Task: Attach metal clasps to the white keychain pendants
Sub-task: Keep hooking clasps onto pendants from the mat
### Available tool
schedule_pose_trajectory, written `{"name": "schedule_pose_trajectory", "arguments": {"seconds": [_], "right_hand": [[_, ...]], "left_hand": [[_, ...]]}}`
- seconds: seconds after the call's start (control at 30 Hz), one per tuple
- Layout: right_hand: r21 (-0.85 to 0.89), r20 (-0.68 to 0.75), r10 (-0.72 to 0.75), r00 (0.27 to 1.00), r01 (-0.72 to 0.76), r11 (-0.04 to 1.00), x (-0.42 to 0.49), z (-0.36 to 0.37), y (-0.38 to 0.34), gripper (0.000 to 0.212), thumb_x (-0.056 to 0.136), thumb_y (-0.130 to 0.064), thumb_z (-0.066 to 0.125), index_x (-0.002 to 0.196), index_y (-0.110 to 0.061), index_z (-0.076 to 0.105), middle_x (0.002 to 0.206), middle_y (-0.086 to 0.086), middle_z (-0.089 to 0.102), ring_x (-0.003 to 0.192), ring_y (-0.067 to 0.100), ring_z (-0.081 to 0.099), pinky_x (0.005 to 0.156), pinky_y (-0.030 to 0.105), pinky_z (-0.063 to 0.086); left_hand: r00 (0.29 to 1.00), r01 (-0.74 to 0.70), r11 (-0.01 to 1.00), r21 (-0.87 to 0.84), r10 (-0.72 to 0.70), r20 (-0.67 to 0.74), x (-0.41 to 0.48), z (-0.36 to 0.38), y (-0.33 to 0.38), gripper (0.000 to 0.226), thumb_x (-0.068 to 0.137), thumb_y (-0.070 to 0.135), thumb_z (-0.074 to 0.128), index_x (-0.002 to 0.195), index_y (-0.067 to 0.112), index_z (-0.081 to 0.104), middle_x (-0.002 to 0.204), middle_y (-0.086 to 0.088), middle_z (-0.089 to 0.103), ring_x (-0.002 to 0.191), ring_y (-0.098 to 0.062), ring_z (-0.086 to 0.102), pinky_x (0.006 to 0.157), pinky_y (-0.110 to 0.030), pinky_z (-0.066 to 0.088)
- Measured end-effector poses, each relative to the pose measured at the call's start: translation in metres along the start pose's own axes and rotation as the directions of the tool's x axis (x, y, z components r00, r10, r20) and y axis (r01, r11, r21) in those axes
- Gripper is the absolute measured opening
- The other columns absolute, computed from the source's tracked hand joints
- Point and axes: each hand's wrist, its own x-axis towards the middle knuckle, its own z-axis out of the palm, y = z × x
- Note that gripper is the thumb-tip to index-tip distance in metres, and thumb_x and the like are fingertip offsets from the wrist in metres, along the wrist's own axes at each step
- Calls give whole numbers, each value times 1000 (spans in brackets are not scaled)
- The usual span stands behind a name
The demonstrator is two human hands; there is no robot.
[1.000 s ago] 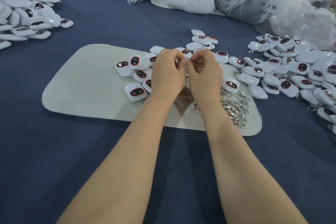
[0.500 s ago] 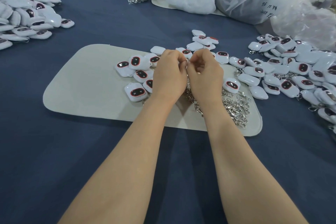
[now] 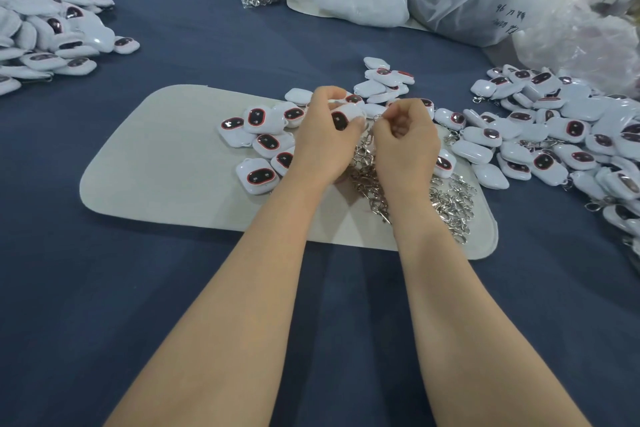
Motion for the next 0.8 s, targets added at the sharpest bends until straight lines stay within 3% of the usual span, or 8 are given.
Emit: {"name": "schedule_pose_trajectory", "arguments": {"seconds": [0.1, 0.23, 0.37, 0.43, 0.5, 0.63, 0.7, 0.8], "right_hand": [[-22, -1, -8, 1000, 8, 1000, 0, 1, 0, 15, 79, -2, 54, 79, -17, 54, 66, -15, 51, 62, -1, 47, 64, 7, 39], [-24, 1, -8, 1000, 8, 1000, 0, 1, 0, 15, 79, -3, 55, 78, -18, 53, 66, -15, 52, 62, -2, 48, 64, 7, 39], [-17, 5, -18, 1000, 19, 1000, -1, 1, 0, 18, 79, -2, 56, 77, -19, 52, 66, -15, 52, 61, -3, 48, 64, 7, 39], [-15, 10, -22, 1000, 22, 1000, -1, 2, -1, 18, 79, -2, 56, 77, -19, 51, 65, -15, 51, 60, -2, 48, 63, 8, 40], [-12, 16, -26, 1000, 26, 1000, -1, 2, -2, 17, 79, -2, 56, 77, -18, 52, 65, -15, 51, 60, -2, 48, 63, 8, 39], [-3, 19, -29, 999, 29, 1000, -1, 2, -3, 17, 80, -1, 55, 78, -18, 52, 66, -16, 52, 60, -5, 48, 64, 8, 39], [-2, 26, -41, 999, 41, 999, -3, 3, -3, 17, 80, -1, 55, 79, -17, 52, 67, -16, 52, 61, -6, 49, 65, 9, 40], [-5, 22, -52, 998, 52, 999, -4, 4, -4, 17, 81, -1, 55, 79, -17, 53, 67, -17, 52, 61, -4, 49, 65, 9, 40]], "left_hand": [[999, 50, 999, -20, -50, 3, 0, 1, 1, 40, 86, 20, 66, 122, 19, 47, 109, 12, 47, 100, -7, 48, 80, -14, 35], [996, 87, 994, -61, -86, 9, 0, 0, 2, 29, 83, 18, 70, 105, 20, 50, 108, 4, 57, 101, -15, 58, 92, -31, 48], [992, 122, 979, -166, -116, 44, 1, 1, 2, 21, 84, 13, 67, 99, 18, 53, 115, -8, 60, 106, -23, 62, 93, -41, 51], [994, 109, 980, -167, -105, 28, 2, 2, 0, 18, 86, 14, 66, 98, 18, 53, 114, -7, 61, 97, -16, 63, 86, -27, 54], [997, 75, 990, -123, -75, 1, 2, 2, -1, 18, 86, 17, 65, 99, 20, 52, 106, 0, 60, 81, -2, 58, 68, -9, 49], [997, 69, 994, -81, -71, -20, 3, 2, -2, 18, 87, 20, 63, 102, 20, 52, 98, 11, 57, 87, -6, 56, 77, -21, 46], [997, 76, 993, -90, -78, -20, 3, 1, -3, 17, 87, 18, 62, 100, 21, 51, 88, 20, 52, 77, 6, 55, 71, -14, 44], [996, 88, 989, -122, -89, 1, 3, 0, -3, 16, 87, 16, 62, 97, 21, 51, 84, 21, 52, 58, 17, 53, 59, -5, 43]]}}
